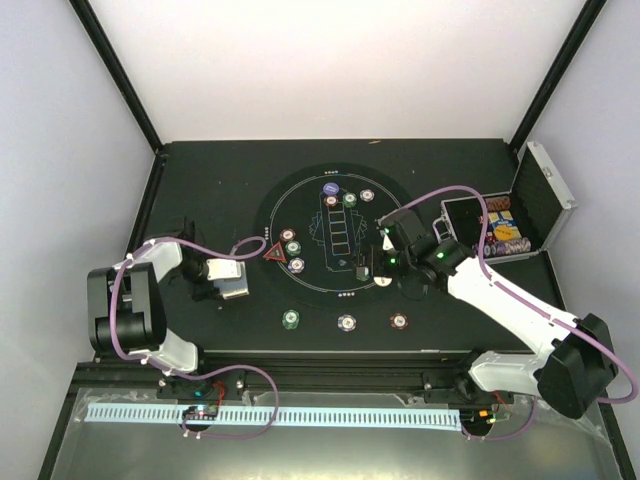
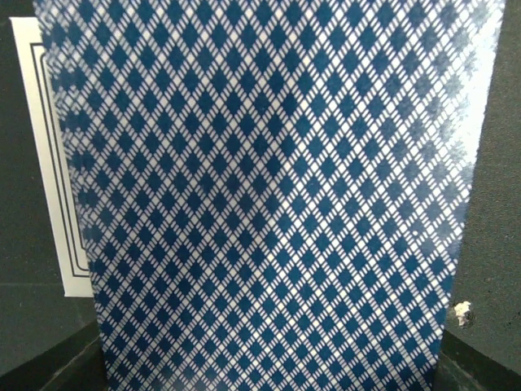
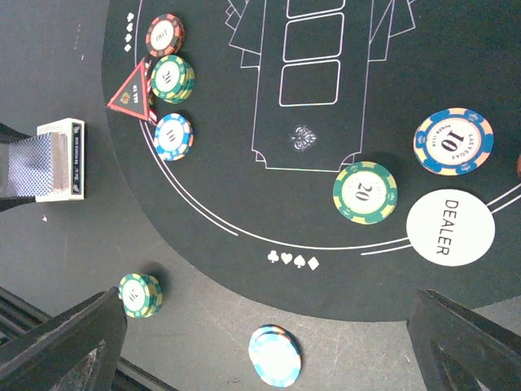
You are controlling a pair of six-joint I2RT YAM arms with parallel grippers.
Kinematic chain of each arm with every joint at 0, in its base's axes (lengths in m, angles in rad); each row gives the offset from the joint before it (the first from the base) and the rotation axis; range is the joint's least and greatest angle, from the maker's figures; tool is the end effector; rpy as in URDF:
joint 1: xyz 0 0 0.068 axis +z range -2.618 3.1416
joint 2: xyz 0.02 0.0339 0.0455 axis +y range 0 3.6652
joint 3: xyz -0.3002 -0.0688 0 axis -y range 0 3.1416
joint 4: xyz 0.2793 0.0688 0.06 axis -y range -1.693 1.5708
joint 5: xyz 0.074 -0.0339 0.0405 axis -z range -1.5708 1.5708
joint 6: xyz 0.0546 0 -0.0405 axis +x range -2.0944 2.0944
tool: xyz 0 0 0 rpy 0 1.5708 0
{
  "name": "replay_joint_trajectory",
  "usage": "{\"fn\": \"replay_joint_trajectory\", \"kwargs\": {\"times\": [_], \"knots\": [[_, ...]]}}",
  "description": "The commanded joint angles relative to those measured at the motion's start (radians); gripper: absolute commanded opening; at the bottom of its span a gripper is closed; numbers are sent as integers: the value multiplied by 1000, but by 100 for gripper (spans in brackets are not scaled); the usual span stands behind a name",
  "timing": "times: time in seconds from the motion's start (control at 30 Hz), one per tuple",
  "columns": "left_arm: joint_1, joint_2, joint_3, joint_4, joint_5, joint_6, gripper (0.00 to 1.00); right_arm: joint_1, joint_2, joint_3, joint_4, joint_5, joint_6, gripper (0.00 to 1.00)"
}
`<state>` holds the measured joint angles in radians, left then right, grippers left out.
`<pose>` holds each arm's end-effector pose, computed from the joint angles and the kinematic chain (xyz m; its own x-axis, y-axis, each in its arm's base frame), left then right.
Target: Distribute texas hold em gaming equipment
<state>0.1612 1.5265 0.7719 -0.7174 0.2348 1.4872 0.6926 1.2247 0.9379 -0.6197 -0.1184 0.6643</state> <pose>0.2624 0.0298 0.1393 -0.2150 0.9469 -0.2389 0.9676 0.2396 0.0790 0.2130 0.1851 0.2735 -0.9025 0.0466 -0.4281 -0.1698 0.8750 0.4533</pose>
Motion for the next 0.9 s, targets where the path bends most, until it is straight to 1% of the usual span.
{"fn": "replay_joint_trajectory", "kwargs": {"times": [0.0,0.2,0.4,0.57,0.77,0.87], "knots": [[-9,17,20,4,-34,3,2,15,8,-4,20,-23,11,97],[-9,-31,53,-54,-2,11,2,22,13,-5,29,-28,14,97],[-9,-54,55,-81,-18,20,2,25,17,-8,40,-37,17,96],[-8,-100,64,-111,17,25,2,25,24,-12,54,-48,19,96],[-9,-120,113,-199,61,17,2,25,33,-14,81,-80,28,96],[-9,-152,139,-258,105,41,2,25,41,-14,113,-115,37,96]]}}
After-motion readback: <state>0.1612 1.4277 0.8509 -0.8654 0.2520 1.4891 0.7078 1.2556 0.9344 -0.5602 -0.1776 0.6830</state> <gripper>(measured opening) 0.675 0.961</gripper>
